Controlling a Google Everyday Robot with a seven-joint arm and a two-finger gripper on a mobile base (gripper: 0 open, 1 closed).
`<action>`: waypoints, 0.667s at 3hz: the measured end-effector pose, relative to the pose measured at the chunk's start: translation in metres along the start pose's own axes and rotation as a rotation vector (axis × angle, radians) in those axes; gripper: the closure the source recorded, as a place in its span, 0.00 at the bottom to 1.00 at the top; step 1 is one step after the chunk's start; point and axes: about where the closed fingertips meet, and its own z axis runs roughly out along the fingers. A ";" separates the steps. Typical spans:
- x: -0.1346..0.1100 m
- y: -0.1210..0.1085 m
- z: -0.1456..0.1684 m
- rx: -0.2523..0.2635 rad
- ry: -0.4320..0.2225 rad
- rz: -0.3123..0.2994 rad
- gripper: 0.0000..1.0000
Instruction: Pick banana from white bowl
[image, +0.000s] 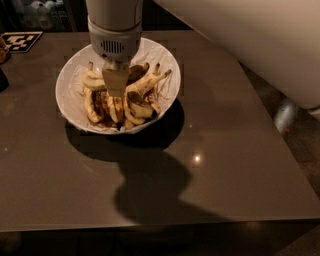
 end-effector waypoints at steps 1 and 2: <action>0.003 0.005 -0.019 0.020 -0.057 -0.013 1.00; 0.012 0.018 -0.039 0.046 -0.149 -0.036 1.00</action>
Offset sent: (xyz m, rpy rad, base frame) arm -0.0485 -0.0350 0.0466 0.2593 -0.0966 0.1178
